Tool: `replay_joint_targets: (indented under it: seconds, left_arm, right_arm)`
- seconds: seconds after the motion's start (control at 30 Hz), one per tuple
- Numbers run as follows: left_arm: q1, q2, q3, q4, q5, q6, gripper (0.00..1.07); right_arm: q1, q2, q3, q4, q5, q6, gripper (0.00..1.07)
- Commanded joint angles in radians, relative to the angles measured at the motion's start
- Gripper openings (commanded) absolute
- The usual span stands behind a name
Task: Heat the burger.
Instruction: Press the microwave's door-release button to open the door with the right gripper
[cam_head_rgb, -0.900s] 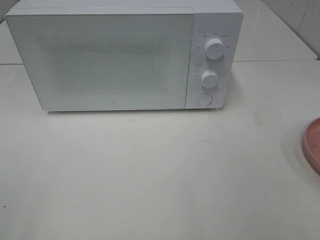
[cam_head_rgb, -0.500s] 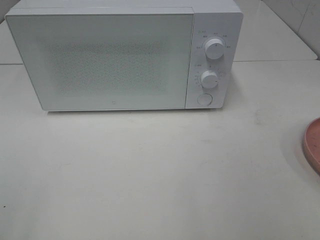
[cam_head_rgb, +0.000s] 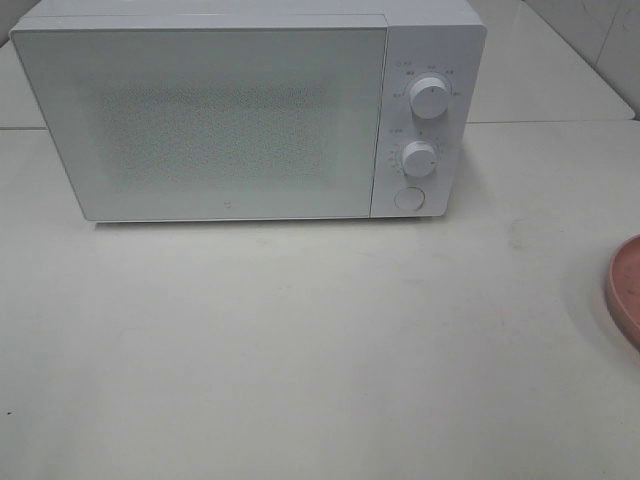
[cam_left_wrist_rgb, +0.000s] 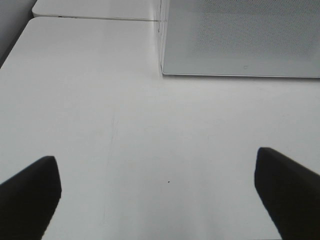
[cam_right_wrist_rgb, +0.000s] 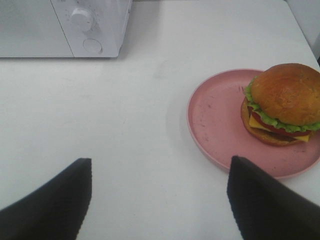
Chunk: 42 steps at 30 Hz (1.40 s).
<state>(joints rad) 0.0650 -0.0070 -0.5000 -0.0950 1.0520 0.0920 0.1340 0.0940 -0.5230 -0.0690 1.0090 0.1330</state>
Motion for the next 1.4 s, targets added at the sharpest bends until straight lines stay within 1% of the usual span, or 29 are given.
replay_joint_targets:
  seconds: [0.03,0.17,0.2,0.27,0.33,0.37,0.53,0.63,0.7,0.73,0.8,1.4]
  left_arm:
    - [-0.005,-0.023,0.003,-0.007,-0.014,-0.001,0.98]
    - [-0.005,-0.023,0.003,-0.007,-0.014,-0.001,0.98]
    - [-0.005,-0.023,0.003,-0.007,-0.014,-0.001,0.98]
    - [-0.005,-0.023,0.003,-0.007,-0.014,-0.001,0.98]
    - [-0.005,-0.023,0.003,-0.007,-0.014,-0.001,0.98]
    - [-0.005,-0.023,0.003,-0.007,-0.014,-0.001,0.98]
    - [-0.005,-0.023,0.003,-0.007,-0.014,-0.001,0.98]
    - [-0.005,-0.023,0.003,-0.007,-0.014,-0.001,0.98]
    - [-0.005,-0.023,0.003,-0.007,-0.014,-0.001,0.98]
    - [-0.005,-0.023,0.003,-0.007,-0.014,-0.001,0.98]
    - [-0.005,-0.023,0.003,-0.007,-0.014,-0.001,0.98]
    - [-0.005,-0.023,0.003,-0.007,-0.014,-0.001,0.98]
  right_arm:
    - [-0.002,0.057,-0.009,-0.004,-0.013,0.008,0.74]
    - [-0.002,0.112,-0.011,-0.004,-0.032,0.008,0.74]
    - [-0.002,0.148,-0.013,0.005,-0.060,0.010,0.74]
    - [-0.002,0.164,-0.013,0.010,-0.082,0.012,0.74]
    - [-0.002,0.218,-0.010,0.024,-0.178,0.012,0.74]
    - [-0.002,0.218,-0.010,0.024,-0.178,0.012,0.74]
    - [-0.002,0.312,0.011,0.023,-0.312,0.012,0.74]
    - [-0.002,0.329,0.014,0.023,-0.329,0.012,0.74]
    - [-0.002,0.392,0.030,0.024,-0.404,0.012,0.74]
    - [-0.002,0.392,0.030,0.024,-0.404,0.012,0.74]
    - [-0.002,0.447,0.035,0.027,-0.457,0.012,0.74]
    - [-0.002,0.743,0.044,0.029,-0.765,0.012,0.74]
